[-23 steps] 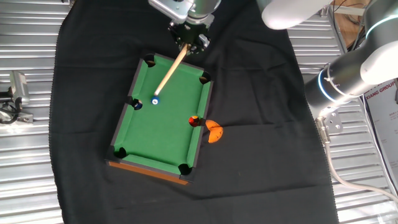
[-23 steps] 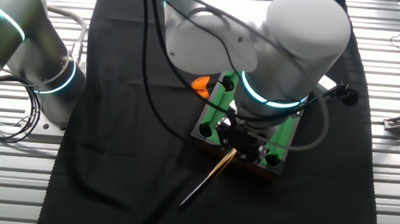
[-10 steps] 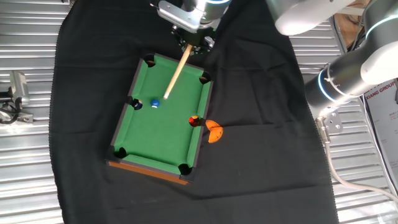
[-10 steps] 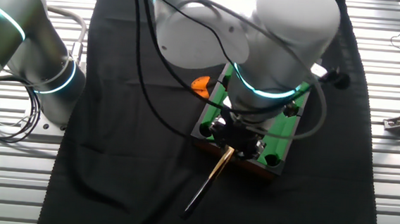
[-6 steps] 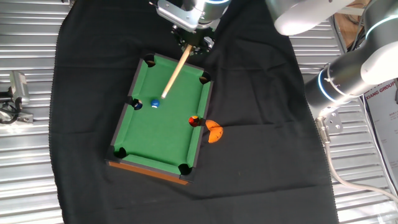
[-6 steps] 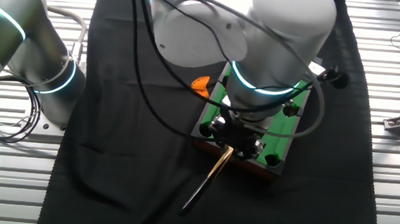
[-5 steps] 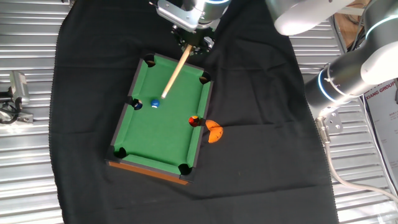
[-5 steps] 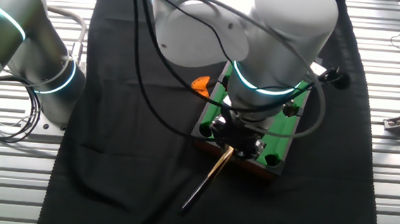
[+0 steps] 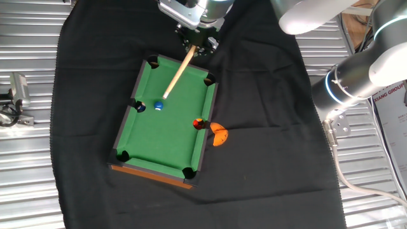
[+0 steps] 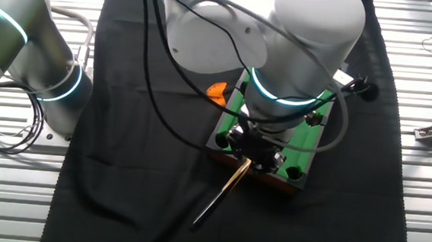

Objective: Hit the pool ball

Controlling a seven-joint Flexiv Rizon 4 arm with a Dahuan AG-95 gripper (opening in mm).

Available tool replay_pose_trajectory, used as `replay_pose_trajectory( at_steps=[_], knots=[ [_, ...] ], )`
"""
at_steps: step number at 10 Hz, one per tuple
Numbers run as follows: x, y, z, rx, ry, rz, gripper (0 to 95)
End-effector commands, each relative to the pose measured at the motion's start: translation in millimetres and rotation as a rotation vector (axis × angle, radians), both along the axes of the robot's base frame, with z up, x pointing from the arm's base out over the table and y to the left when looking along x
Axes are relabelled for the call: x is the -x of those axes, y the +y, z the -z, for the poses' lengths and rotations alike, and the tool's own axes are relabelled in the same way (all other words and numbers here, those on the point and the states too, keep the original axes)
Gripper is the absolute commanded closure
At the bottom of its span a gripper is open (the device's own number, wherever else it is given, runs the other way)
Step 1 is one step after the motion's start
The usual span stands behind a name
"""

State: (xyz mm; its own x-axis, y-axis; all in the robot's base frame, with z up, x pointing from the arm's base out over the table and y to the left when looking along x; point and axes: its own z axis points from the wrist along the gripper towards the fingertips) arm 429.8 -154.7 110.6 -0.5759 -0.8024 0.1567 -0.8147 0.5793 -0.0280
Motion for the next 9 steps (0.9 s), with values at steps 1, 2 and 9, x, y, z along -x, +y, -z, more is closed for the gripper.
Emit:
replay_pose_trajectory(
  at_steps=[1,2,9],
  knots=[
    [-0.2,-0.7,0.0,0.002,-0.001,0.009,95.0],
    [0.1,-1.3,-0.5,0.004,-0.001,0.009,95.0],
    [12.4,-13.4,-13.1,-0.027,-0.035,0.055,95.0]
  ],
)
